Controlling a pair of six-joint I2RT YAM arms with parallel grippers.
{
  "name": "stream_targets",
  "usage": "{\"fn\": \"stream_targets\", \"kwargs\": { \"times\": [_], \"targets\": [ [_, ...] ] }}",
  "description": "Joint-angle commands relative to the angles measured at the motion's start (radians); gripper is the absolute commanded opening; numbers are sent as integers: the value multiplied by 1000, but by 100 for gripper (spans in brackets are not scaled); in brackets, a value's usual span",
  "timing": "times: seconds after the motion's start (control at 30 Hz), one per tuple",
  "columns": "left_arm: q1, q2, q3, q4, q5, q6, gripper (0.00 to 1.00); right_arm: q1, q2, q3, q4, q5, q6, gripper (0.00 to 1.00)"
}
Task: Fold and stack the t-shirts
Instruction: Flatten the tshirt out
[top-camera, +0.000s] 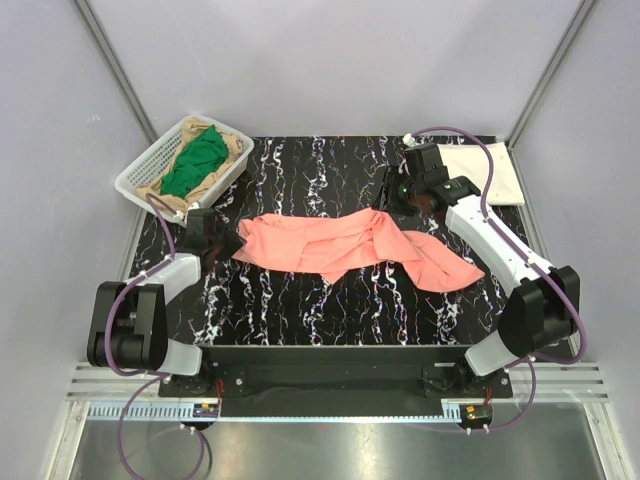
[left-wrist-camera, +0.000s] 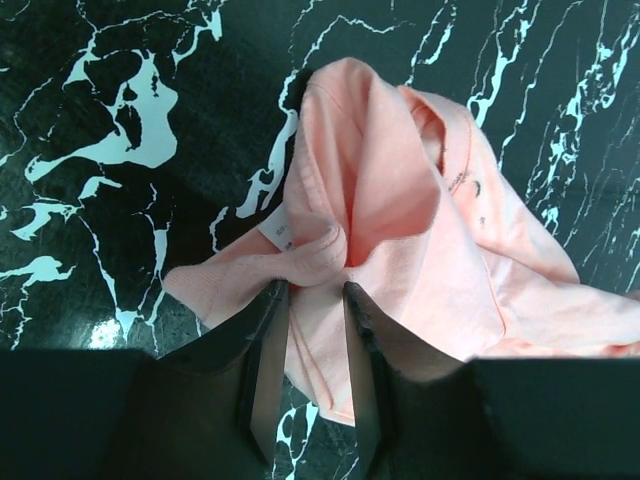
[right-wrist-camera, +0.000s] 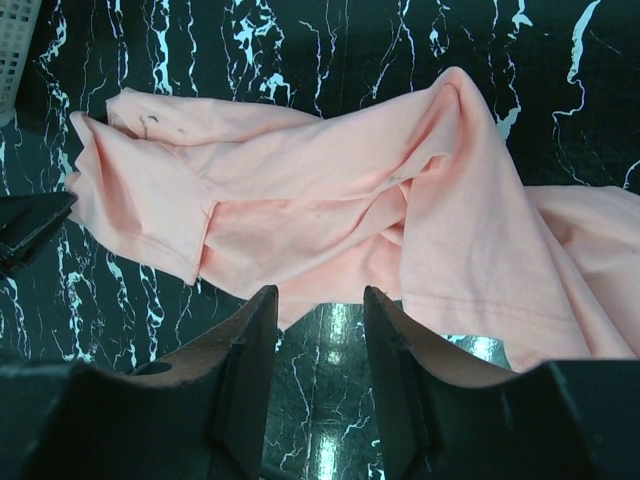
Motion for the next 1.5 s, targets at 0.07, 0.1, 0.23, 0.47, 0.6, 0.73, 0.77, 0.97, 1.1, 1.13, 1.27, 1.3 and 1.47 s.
{"fn": "stream_targets", "kwargs": {
  "times": [0.07, 0.1, 0.23, 0.47, 0.6, 0.73, 0.77, 0.97, 1.1, 1.13, 1.27, 1.3, 1.47],
  "targets": [
    [-7, -72, -6, 73, 16, -18, 33, 5, -38, -12, 45, -20, 19, 48],
    [-7, -77, -8, 74, 17, -18, 33, 5, -37, -13, 47, -23, 20, 48],
    [-12, -94, -12, 77, 27, -27, 35, 5, -31, -18, 56, -30, 25, 48],
    [-17, -77, -21, 94, 36, -17, 35, 5, -38, -33, 61, -36, 28, 49],
    [-17, -78, -21, 53, -1, -11, 35, 5, -51, -35, 59, -32, 25, 49],
    [-17, -106, -44, 37, -90, 15, 35, 5, -54, -39, 61, -41, 22, 49],
    [-17, -107, -50, 45, -87, 15, 35, 5, -52, -38, 61, -44, 22, 49],
    [-17, -83, -104, 123, -65, -6, 38, 5, -48, -38, 64, -56, 28, 50],
    [-17, -51, -106, 148, -65, -9, 43, 5, -58, -35, 64, -53, 25, 50],
    [-17, -45, -103, 156, -67, -12, 43, 5, -60, -35, 65, -52, 25, 50],
    [-17, -14, -90, 185, -67, -14, 44, 5, -68, -35, 65, -47, 24, 50],
    [-17, -5, -86, 192, -67, -15, 44, 5, -68, -36, 64, -47, 22, 50],
    [-18, -3, -81, 219, -65, -18, 41, 5, -58, -42, 64, -44, 20, 50]
  ]
}}
